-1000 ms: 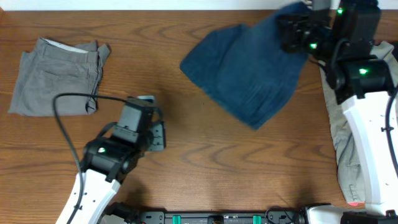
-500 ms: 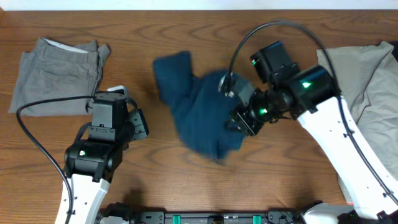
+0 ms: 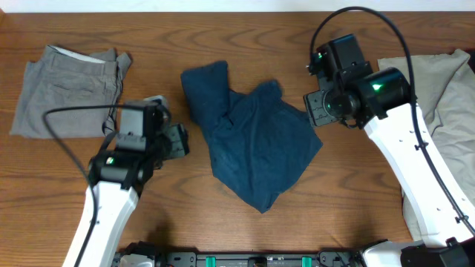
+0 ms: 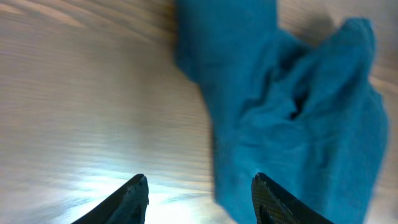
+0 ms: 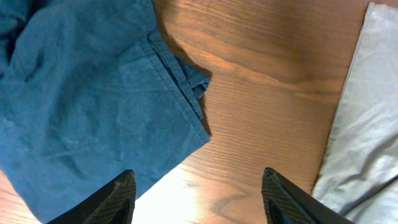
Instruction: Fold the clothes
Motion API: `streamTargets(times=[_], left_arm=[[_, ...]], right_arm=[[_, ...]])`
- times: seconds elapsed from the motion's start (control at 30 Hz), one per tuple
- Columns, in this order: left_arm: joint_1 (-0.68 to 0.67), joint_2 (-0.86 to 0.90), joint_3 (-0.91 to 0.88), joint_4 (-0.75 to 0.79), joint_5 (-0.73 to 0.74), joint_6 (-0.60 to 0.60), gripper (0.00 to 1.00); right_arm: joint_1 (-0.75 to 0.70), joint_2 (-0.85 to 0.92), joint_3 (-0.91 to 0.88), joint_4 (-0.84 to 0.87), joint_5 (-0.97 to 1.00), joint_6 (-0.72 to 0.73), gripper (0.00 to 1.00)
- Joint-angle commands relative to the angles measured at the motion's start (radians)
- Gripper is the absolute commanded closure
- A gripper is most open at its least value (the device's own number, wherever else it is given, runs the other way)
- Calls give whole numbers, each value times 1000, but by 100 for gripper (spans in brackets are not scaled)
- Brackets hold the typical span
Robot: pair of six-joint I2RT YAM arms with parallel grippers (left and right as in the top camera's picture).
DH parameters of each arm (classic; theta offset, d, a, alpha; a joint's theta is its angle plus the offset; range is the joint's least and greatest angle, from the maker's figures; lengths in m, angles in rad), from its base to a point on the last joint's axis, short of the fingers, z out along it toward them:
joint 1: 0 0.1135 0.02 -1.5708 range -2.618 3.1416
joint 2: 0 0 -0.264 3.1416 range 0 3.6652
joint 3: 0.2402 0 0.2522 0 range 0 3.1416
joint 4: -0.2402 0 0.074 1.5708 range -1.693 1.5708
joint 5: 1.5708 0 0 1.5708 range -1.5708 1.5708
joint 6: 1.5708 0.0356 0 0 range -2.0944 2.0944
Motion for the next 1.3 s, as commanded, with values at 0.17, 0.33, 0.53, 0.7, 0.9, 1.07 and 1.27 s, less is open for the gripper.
streamTargets(times=[0.17, 0.33, 0.53, 0.7, 0.9, 1.07, 1.27], left_arm=[[-159, 227, 10, 129, 177, -2, 45], [-282, 342, 10, 275, 168, -29, 45], [-360, 448, 10, 413, 122, -67, 45], [-401, 521, 10, 484, 108, -77, 51], [-404, 541, 14, 451, 12, -76, 94], [-338, 389, 115, 162, 9, -6, 94], [-159, 109, 197, -86, -34, 13, 92]], right_arm=[[-132, 7, -1, -3, 6, 201, 33], [-176, 7, -1, -13, -19, 196, 34], [-177, 7, -2, -20, -19, 196, 34], [-177, 8, -3, -20, -19, 196, 34], [-177, 10, -10, -19, -19, 196, 36], [-177, 21, -27, 5, -8, 169, 39], [-174, 104, -27, 37, -204, 8, 39]])
